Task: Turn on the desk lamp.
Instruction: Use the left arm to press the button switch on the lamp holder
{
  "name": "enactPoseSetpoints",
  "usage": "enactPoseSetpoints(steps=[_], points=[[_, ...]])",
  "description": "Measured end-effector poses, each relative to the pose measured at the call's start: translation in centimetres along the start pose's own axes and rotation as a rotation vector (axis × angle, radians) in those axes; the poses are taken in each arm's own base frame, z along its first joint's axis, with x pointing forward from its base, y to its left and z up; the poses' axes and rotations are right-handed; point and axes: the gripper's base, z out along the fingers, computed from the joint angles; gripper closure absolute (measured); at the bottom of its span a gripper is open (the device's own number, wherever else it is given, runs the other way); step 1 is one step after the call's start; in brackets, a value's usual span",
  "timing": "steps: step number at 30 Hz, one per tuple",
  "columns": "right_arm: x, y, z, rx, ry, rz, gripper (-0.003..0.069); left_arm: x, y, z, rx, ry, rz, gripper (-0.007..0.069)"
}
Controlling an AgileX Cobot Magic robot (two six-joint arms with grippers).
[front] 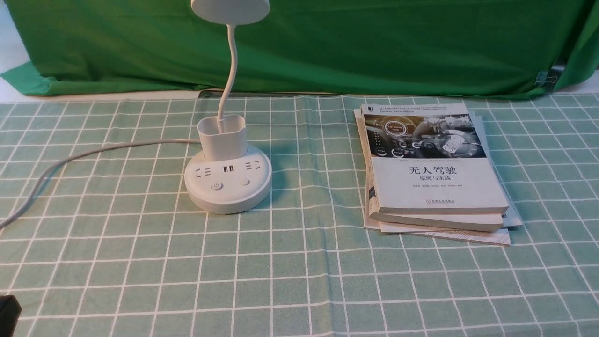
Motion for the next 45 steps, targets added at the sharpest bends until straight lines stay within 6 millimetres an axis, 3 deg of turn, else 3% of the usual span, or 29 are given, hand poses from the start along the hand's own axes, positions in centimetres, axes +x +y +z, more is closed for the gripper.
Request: enactPoseSetpoints(steps=[16,20,25,31,35,37,42,45], points=[[0.0,0.0,0.0,0.000,0.000,0.000,0.0421,-0.2,0.0,0.0,-0.003,-0.023,0.022,0.0603],[0.0,0.0,0.0,0.000,0.000,0.000,0.0421,-1.3,0.1,-0.1,-0.017,-0.141,0.024,0.0603],[0.0,0.0,0.0,0.000,0.000,0.000,0.0421,-4.2,0.4,-1.0,-0.056,-0.475,0.031,0.0603],[0.0,0.0,0.0,0.000,0.000,0.000,0.0421,-6.3,0.6,-2.6,-0.077,-0.766,0.026,0.0603],[0.0,0.0,0.0,0.000,0.000,0.000,0.0421,-8.1,0.4,-4.9,-0.011,-1.088,-0.071,0.0603],[0.0,0.0,0.0,0.000,0.000,0.000,0.0419,-9.2,0.1,-5.7,0.025,-1.145,-0.076,0.0603],[0.0,0.0,0.0,0.000,0.000,0.000,0.0419,-14.1,-1.0,-6.8,0.100,-1.032,-0.051,0.0603],[0.0,0.0,0.0,0.000,0.000,0.000,0.0419,-17.4,-1.0,-5.8,0.061,-0.752,-0.077,0.0603]])
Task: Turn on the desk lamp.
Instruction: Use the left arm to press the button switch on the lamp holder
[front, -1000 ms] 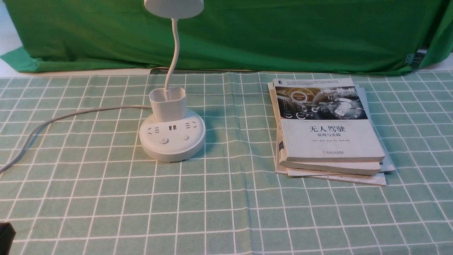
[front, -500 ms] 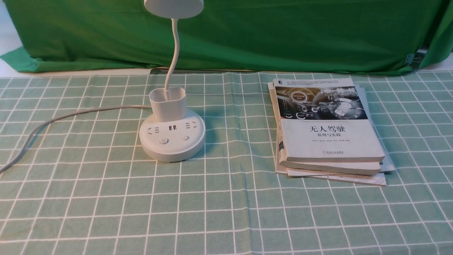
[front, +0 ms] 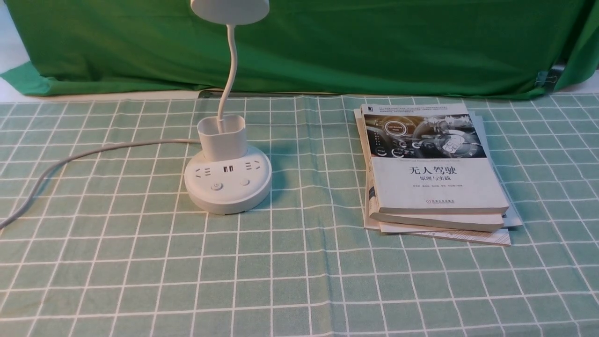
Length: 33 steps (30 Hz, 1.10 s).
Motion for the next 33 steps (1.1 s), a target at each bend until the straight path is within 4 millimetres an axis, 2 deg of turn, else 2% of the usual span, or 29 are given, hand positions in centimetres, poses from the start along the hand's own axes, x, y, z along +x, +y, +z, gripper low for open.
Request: enactPoseSetpoints(steps=[1,3,4,6,7,8,16,20,21,25,27,28,30,33], points=[[0.0,0.0,0.0,0.000,0.000,0.000,0.0419,-0.1,0.0,0.6,-0.013,0.050,-0.001,0.0603],[0.0,0.0,0.0,0.000,0.000,0.000,0.0419,1.0,0.4,1.9,-0.056,0.224,-0.004,0.0603],[0.0,0.0,0.0,0.000,0.000,0.000,0.0419,1.2,0.4,2.0,-0.058,0.234,-0.005,0.0603],[0.0,0.0,0.0,0.000,0.000,0.000,0.0419,3.9,0.9,3.3,-0.108,0.438,-0.052,0.0603],[0.0,0.0,0.0,0.000,0.000,0.000,0.0419,4.1,1.0,3.4,-0.113,0.458,-0.060,0.0603],[0.0,0.0,0.0,0.000,0.000,0.000,0.0419,5.9,1.2,4.0,-0.147,0.575,-0.140,0.0603],[0.0,0.0,0.0,0.000,0.000,0.000,0.0419,12.8,0.8,5.8,-0.182,1.023,-0.376,0.0603],[0.0,0.0,0.0,0.000,0.000,0.000,0.0419,16.7,-0.5,7.4,-0.062,1.287,-0.498,0.0603],[0.0,0.0,0.0,0.000,0.000,0.000,0.0419,16.9,-0.5,7.5,-0.067,1.291,-0.512,0.0603],[0.0,0.0,0.0,0.000,0.000,0.000,0.0419,20.6,-1.8,10.4,0.089,1.457,-0.548,0.0603],[0.0,0.0,0.0,0.000,0.000,0.000,0.0419,22.1,-3.2,11.9,0.160,1.508,-0.507,0.0603],[0.0,0.0,0.0,0.000,0.000,0.000,0.0419,22.3,-3.3,12.1,0.167,1.512,-0.500,0.0603],[0.0,0.0,0.0,0.000,0.000,0.000,0.0419,24.4,-5.6,13.9,0.235,1.580,-0.382,0.0603],[0.0,0.0,0.0,0.000,0.000,0.000,0.0419,27.0,-7.8,15.8,0.249,1.654,-0.228,0.0603]])
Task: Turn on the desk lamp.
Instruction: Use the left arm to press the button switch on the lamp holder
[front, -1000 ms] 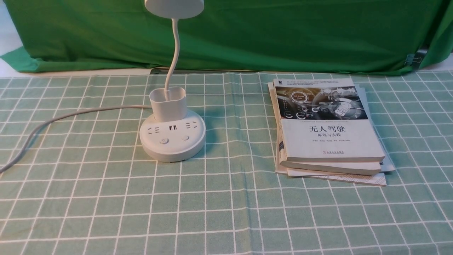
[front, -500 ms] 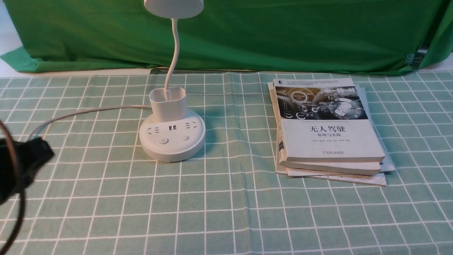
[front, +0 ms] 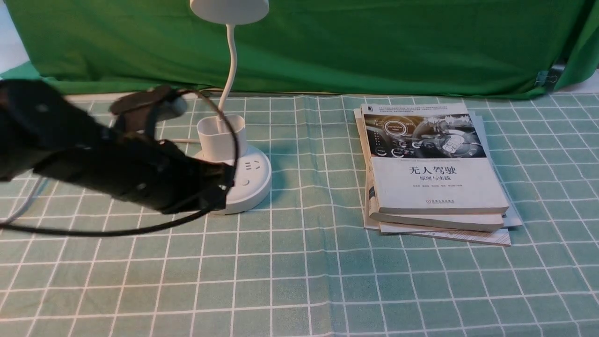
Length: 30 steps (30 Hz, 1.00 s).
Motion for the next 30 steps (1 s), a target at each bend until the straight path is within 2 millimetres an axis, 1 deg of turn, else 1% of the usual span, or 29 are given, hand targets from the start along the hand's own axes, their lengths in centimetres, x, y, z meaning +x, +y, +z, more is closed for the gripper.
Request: enactPoseSetpoints(steps=[4,5,6,8,12,14,15,21,30], points=[[0.0,0.0,0.0,0.000,0.000,0.000,0.0419,-3.2,-0.7,3.8,-0.134,0.025,0.092,0.0603],[0.0,0.0,0.0,0.000,0.000,0.000,0.0419,-3.2,-0.7,3.8,-0.134,0.024,0.086,0.0603],[0.0,0.0,0.0,0.000,0.000,0.000,0.0419,-4.3,-0.7,4.8,-0.159,0.015,0.100,0.0603],[0.0,0.0,0.0,0.000,0.000,0.000,0.0419,-5.4,-0.4,6.6,-0.186,0.021,0.111,0.0603],[0.0,0.0,0.0,0.000,0.000,0.000,0.0419,-6.4,0.1,8.9,-0.215,0.032,0.127,0.0603],[0.0,0.0,0.0,0.000,0.000,0.000,0.0419,-6.4,0.3,9.4,-0.219,0.037,0.125,0.0603],[0.0,0.0,0.0,0.000,0.000,0.000,0.0419,-6.4,0.5,10.1,-0.226,0.044,0.125,0.0603],[0.0,0.0,0.0,0.000,0.000,0.000,0.0419,-6.5,0.8,10.8,-0.233,0.039,0.127,0.0603],[0.0,0.0,0.0,0.000,0.000,0.000,0.0418,-6.5,0.8,10.8,-0.234,0.036,0.104,0.0603]])
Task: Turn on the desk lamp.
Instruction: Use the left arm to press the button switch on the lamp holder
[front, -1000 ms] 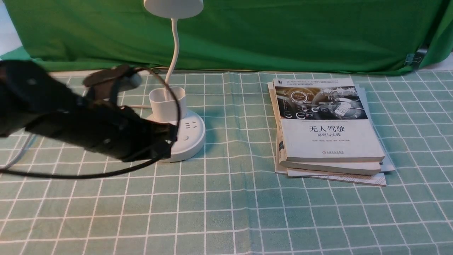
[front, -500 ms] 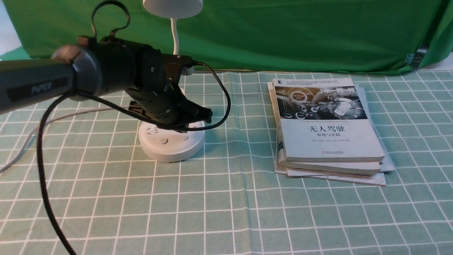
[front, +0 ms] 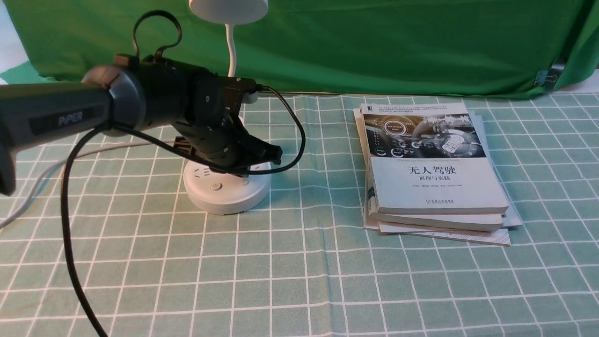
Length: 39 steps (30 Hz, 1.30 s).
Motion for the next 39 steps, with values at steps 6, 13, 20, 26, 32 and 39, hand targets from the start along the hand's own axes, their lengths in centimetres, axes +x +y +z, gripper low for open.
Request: enactPoseSetpoints(steps=[6,13,20,26,32,39], points=[[0.0,0.0,0.0,0.000,0.000,0.000,0.0418,0.2,0.0,0.0,-0.002,0.018,-0.002,0.0603],[0.0,0.0,0.0,0.000,0.000,0.000,0.0418,0.2,0.0,0.0,0.000,0.023,-0.006,0.0603],[0.0,0.0,0.0,0.000,0.000,0.000,0.0418,0.2,-0.1,0.0,0.008,0.024,-0.018,0.0603],[0.0,0.0,0.0,0.000,0.000,0.000,0.0418,0.4,0.0,0.6,0.008,0.038,-0.022,0.0603],[0.0,0.0,0.0,0.000,0.000,0.000,0.0418,0.5,-0.1,1.2,0.007,0.069,-0.026,0.0603],[0.0,0.0,0.0,0.000,0.000,0.000,0.0418,0.1,-0.1,0.5,0.012,0.034,-0.023,0.0603]])
